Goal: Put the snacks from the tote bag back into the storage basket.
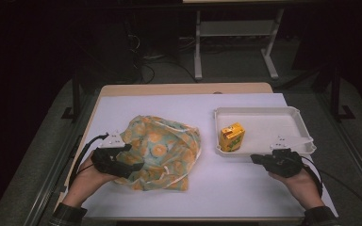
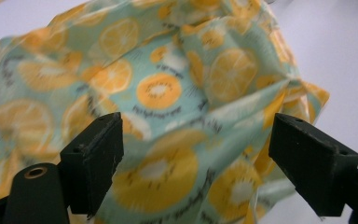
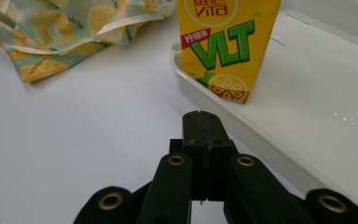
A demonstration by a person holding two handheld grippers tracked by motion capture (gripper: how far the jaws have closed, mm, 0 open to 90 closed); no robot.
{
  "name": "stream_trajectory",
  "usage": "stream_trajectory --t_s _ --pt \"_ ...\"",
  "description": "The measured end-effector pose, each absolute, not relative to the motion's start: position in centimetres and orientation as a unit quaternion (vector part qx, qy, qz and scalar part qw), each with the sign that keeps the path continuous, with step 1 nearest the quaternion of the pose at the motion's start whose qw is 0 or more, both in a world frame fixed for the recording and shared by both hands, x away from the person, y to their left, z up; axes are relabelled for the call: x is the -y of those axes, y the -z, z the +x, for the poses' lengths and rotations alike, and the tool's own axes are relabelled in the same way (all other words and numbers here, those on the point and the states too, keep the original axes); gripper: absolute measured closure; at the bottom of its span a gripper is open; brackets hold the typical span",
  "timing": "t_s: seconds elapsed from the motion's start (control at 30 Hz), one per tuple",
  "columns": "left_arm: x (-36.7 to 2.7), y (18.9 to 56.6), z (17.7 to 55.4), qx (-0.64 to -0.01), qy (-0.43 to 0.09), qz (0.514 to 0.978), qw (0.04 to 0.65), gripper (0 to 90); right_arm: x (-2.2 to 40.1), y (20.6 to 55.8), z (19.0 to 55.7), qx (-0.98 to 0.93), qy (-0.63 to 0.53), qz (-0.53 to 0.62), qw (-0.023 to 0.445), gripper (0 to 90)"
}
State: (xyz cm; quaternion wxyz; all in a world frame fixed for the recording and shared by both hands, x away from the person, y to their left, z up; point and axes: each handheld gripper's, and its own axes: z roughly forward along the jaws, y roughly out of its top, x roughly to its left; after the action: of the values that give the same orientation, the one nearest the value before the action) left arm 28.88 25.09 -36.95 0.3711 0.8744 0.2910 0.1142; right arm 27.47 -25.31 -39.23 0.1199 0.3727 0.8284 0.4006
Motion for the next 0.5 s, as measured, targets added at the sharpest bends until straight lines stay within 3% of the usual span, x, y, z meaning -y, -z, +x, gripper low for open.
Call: stream_trajectory --t_s 0.5 --pt "-28.7 37.8 27.5 -0.322 -0.127 0.856 0.383 18.3 25.3 38.6 30.3 -0.826 -0.402 0.370 0.137 90.0"
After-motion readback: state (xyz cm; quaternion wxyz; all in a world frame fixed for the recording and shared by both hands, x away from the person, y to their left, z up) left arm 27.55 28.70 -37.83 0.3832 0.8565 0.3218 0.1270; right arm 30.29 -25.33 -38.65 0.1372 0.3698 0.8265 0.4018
